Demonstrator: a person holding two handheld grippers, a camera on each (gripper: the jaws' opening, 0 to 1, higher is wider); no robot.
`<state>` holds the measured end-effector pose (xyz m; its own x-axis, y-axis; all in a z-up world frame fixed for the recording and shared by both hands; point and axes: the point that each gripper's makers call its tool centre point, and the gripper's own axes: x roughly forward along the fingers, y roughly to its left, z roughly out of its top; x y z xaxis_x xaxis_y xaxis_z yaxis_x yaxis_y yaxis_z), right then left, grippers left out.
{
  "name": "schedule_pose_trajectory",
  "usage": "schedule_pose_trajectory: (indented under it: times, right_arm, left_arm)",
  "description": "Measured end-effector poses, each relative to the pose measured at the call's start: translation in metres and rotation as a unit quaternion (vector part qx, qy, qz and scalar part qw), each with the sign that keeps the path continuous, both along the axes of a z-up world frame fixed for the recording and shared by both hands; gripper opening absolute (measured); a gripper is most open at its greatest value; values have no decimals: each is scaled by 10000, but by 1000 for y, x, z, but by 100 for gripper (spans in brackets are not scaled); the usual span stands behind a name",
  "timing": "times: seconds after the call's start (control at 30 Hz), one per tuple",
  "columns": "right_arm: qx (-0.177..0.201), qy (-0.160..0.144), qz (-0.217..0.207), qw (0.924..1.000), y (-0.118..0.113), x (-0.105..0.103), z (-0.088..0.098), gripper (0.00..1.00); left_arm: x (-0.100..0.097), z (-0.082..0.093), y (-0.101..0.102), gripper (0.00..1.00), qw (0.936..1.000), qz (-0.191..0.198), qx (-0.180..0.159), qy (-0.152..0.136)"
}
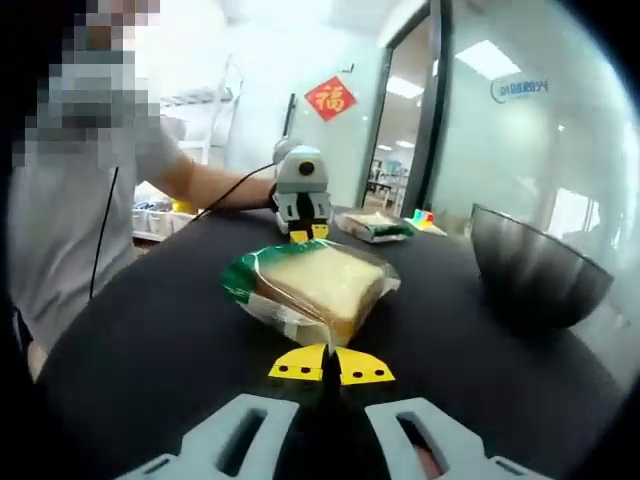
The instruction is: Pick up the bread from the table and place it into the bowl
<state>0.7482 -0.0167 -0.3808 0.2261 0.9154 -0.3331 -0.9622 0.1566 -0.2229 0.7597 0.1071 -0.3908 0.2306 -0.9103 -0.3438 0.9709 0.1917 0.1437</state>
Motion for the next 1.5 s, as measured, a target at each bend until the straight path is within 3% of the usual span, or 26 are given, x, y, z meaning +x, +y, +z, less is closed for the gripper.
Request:
schedule_pose_trajectory:
  times: [0.13,0.23,0.3,0.37,0.47,0.57,0.67,0.7,0.8,0.83,0.87,0.9,0.93,1.0,1.07,1.13,1.23,1.3,1.33,1.43,1.47,1.5]
  right_arm:
    - [38,-57,13,10000,-8,-2,36,0]
    - [74,-681,-318,9971,-20,19,77,0]
    - [150,-857,-439,9952,-24,25,110,0]
    - [249,-1143,-585,9914,-31,42,148,0]
    - [418,-1637,-1110,9794,-42,85,192,0]
    - [543,-1658,-1436,9741,-48,123,220,0]
    - [398,-1536,-1507,9758,-42,142,224,0]
    - [365,-1477,-1576,9757,-42,157,226,0]
    - [587,-1030,-2078,9709,-47,204,219,3]
    - [552,-861,-2296,9679,-50,219,208,15]
    - [401,-648,-2404,9677,-51,226,191,28]
    - [245,-449,-2273,9725,-48,224,174,40]
    - [232,-487,-2153,9750,-45,220,166,51]
    - [65,-720,-1909,9789,-46,210,153,48]
    - [181,-726,-1859,9797,-48,195,144,46]
    - [657,-587,-1709,9813,-49,180,149,46]
    - [1371,-460,-1493,9782,-46,139,145,45]
    - [1721,-378,-1193,9771,-39,110,131,43]
    - [1731,-303,-1067,9786,-34,96,116,43]
    - [1662,-162,-985,9810,-27,72,75,43]
    - [1716,-178,-976,9802,-26,67,63,40]
    - [1597,-149,-962,9824,-20,65,56,33]
  left_arm:
    - [14,35,-9,0,9994,24,-177,-295]
    - [33,85,-21,0,9971,-23,-400,-643]
    - [46,121,-30,0,9947,-34,-730,-724]
    - [66,151,-36,0,9912,118,-1003,-851]
    - [99,179,-41,0,9883,408,-1099,-980]
    - [139,210,-44,0,9837,833,-1178,-1074]
    - [176,231,-45,0,9772,1251,-1175,-1254]
    - [191,235,-46,0,9756,1384,-1243,-1165]
    - [237,224,-43,0,9699,1842,-1257,-978]
    - [252,210,-35,3,9646,2226,-1115,-867]
    - [266,194,-27,18,9614,2487,-861,-807]
    - [273,182,-20,44,9590,2620,-768,-759]
    - [270,177,-19,54,9611,2537,-835,-698]
    - [251,171,-10,48,9652,2312,-1077,-574]
    - [242,167,8,49,9674,2240,-908,-754]
    - [230,166,27,52,9683,2213,-669,-943]
    - [178,174,65,55,9650,2216,-830,-1129]
    - [141,177,100,56,9528,2475,-1144,-1338]
    - [125,175,123,56,9398,2792,-1343,-1444]
    - [75,133,194,50,8797,4142,-2157,-896]
    - [66,116,206,48,8712,4364,-2095,-817]
    - [56,91,220,46,8666,4611,-1719,-834]
